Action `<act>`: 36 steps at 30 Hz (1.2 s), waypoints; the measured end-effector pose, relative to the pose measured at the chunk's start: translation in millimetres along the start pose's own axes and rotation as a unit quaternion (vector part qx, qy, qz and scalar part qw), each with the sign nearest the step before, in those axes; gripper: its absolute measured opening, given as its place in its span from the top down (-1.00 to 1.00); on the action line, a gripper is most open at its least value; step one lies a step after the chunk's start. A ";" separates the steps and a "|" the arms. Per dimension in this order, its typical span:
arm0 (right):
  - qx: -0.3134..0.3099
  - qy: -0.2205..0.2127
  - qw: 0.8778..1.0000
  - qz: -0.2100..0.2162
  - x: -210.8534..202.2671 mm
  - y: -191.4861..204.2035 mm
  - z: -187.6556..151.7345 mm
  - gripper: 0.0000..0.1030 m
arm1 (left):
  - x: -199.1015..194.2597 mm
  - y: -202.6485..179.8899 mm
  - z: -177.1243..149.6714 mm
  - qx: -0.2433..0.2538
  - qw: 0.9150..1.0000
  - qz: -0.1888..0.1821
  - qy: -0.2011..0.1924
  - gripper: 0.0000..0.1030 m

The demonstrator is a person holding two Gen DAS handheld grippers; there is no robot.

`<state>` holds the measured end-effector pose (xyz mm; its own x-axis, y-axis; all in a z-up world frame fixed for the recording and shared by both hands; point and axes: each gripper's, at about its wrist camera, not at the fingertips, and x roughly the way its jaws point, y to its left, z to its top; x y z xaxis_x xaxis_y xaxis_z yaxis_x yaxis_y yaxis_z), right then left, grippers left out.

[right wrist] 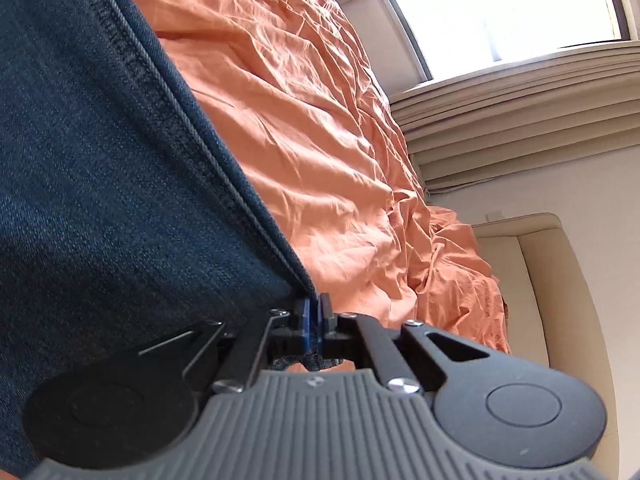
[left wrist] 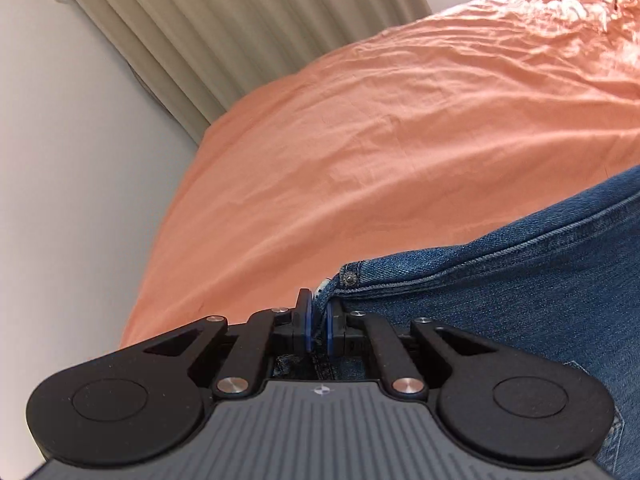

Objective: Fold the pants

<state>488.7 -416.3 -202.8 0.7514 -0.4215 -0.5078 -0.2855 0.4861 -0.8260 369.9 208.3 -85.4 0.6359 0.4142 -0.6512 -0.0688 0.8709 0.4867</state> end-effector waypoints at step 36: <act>0.270 -0.012 0.915 0.301 -182.7 69.8 57.3 -0.03 | -49.5 110.3 -95.4 -0.242 0.958 -0.126 0.091 -0.55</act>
<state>365.6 -261.6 -153.7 0.5699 0.0602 -0.8195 -0.3207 0.9345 -0.1544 257.5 309.1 -55.0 0.5380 0.1766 -0.8243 -0.3067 0.9518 0.0037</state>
